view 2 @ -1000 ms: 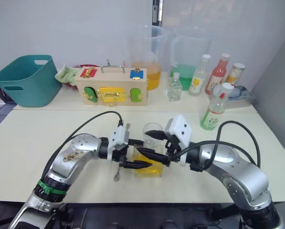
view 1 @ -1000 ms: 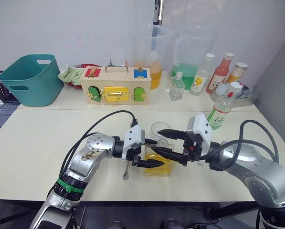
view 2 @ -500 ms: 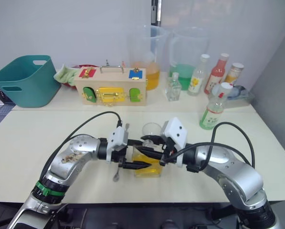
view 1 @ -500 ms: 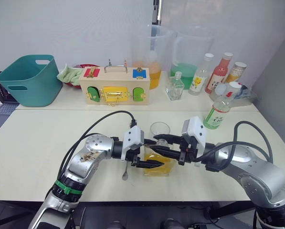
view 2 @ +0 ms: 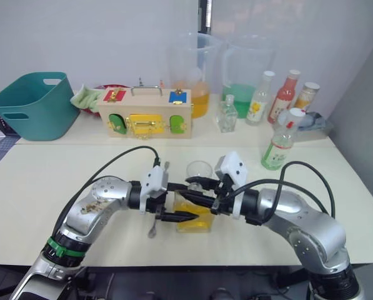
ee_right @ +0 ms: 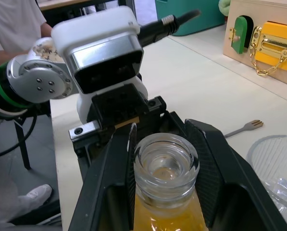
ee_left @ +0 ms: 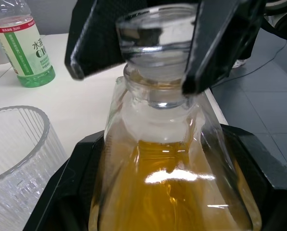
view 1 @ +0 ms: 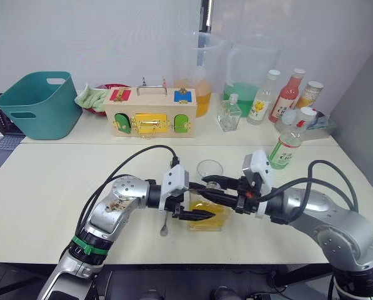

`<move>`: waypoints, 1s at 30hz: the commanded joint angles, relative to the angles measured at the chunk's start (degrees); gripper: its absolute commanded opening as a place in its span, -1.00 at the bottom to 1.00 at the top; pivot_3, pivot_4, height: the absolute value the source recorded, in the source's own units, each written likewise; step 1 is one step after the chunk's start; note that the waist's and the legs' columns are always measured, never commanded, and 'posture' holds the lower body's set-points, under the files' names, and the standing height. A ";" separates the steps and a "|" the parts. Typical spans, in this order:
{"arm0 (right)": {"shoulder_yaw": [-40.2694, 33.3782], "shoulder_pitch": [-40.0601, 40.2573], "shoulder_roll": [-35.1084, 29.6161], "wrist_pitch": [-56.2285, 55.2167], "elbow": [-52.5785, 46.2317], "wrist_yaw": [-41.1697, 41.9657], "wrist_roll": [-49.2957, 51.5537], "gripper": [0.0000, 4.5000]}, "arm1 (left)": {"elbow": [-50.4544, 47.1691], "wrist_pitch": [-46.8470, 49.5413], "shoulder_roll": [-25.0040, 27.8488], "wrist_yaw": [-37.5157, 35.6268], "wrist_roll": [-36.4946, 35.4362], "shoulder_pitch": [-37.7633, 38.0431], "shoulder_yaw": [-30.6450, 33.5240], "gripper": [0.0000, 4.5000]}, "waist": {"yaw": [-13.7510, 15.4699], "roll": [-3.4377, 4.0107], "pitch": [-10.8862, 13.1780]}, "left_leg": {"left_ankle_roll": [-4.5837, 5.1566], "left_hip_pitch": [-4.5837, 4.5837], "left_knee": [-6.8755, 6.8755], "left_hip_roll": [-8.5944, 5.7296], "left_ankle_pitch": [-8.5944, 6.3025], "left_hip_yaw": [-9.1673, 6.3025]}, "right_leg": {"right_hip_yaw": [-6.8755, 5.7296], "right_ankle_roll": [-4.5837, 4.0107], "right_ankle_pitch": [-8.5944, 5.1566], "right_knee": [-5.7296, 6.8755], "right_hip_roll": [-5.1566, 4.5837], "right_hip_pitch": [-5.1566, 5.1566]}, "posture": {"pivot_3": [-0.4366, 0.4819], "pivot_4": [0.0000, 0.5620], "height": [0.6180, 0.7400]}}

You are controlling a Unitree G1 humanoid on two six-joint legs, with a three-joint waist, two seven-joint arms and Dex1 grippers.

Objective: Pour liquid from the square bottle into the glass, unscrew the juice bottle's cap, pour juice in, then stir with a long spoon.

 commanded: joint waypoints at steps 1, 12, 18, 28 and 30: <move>-1.98 -1.71 -0.89 0.28 -2.17 -0.23 2.17 -0.51 | -1.50 -0.45 -0.34 -0.31 -0.76 0.01 -0.50 0.24 | 0.02 0.00 0.00 | 0.00 0.00 0.00 0.00 0.00 0.00 | 0.00 0.00 0.00 0.00 0.00 0.00 | -0.05 -0.47 1.00; -16.49 -0.30 -6.83 -2.53 0.31 1.22 5.89 -0.51 | -1.11 -0.48 -0.44 -0.59 -0.74 -0.17 -0.65 0.24 | 0.24 0.00 0.00 | 0.00 -0.03 0.00 -0.01 0.00 0.00 | 0.00 0.00 0.00 -0.02 -0.01 0.00 | -0.05 -0.47 1.00; -28.85 8.36 -12.22 -7.67 14.09 1.68 -2.90 -0.51 | -1.01 -0.51 -0.73 -0.29 -0.93 -0.34 -0.31 0.24 | 0.60 0.00 0.00 | 0.01 -0.03 -0.01 -0.01 0.00 0.03 | 0.03 0.00 0.00 -0.07 -0.01 0.02 | -0.05 -0.47 1.00; -30.76 11.03 -6.48 -19.25 30.92 -11.06 -19.04 -0.51 | -2.30 0.31 -1.48 -0.10 -2.54 -0.64 0.98 0.24 | -0.02 0.26 0.00 | 0.00 0.03 -0.02 -0.05 0.00 0.17 | 0.28 0.01 0.00 -0.02 0.02 0.01 | -0.05 -0.47 1.00; -29.59 9.79 -2.85 -21.86 33.33 -14.92 -21.62 -0.51 | -2.67 0.41 -1.35 0.02 -2.79 -0.66 1.27 0.24 | -0.05 0.28 0.00 | 0.01 0.04 -0.03 -0.03 0.00 0.17 | 0.30 0.01 0.00 -0.02 0.04 0.01 | -0.05 -0.47 1.00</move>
